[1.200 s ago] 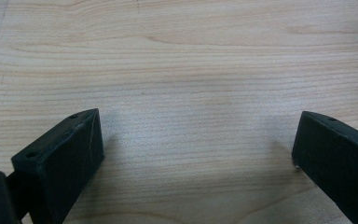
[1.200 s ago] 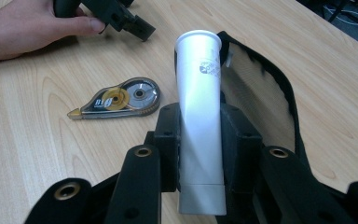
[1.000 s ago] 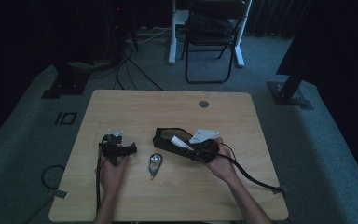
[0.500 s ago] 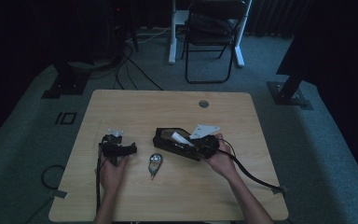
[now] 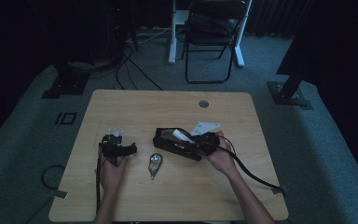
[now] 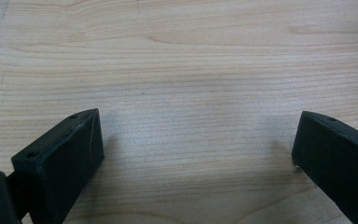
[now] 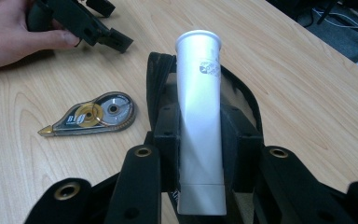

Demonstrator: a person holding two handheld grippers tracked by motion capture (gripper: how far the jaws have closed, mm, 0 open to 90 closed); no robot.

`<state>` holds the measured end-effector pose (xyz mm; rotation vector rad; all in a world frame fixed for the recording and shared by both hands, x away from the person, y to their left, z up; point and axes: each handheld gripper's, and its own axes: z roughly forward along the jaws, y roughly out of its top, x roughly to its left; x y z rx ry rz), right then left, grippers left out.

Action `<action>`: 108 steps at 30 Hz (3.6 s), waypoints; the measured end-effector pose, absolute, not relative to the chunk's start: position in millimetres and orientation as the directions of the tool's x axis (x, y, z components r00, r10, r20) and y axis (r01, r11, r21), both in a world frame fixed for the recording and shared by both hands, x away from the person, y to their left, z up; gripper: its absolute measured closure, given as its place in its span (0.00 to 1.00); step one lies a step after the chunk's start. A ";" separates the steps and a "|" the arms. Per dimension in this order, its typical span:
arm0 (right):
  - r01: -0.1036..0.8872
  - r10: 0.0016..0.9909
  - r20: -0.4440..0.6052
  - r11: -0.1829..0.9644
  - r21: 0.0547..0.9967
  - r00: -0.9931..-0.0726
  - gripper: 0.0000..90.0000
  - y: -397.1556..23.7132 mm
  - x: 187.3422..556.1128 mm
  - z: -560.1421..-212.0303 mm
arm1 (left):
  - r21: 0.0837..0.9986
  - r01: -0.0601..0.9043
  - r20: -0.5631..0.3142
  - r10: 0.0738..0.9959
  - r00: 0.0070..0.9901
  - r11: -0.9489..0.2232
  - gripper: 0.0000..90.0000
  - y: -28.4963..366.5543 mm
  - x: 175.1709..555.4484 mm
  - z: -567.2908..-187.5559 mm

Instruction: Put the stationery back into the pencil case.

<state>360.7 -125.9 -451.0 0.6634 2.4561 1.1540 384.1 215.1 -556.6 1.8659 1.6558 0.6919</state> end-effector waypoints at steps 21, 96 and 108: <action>0.271 0.552 -0.101 0.551 0.789 -0.827 0.78 -126.4 374.8 -454.2 | 0.695 0.713 0.021 0.994 0.110 -0.094 0.02 215.1 384.1 -556.6; 0.313 0.529 -0.072 0.600 0.736 -0.846 0.78 -110.6 400.9 -488.4 | 0.695 0.713 0.021 0.994 0.110 -0.094 0.02 215.1 384.1 -556.6; 0.315 0.521 -0.077 0.620 0.718 -0.850 0.78 -108.2 400.5 -491.9 | 0.695 0.713 0.021 0.994 0.111 -0.094 0.02 215.1 384.1 -556.6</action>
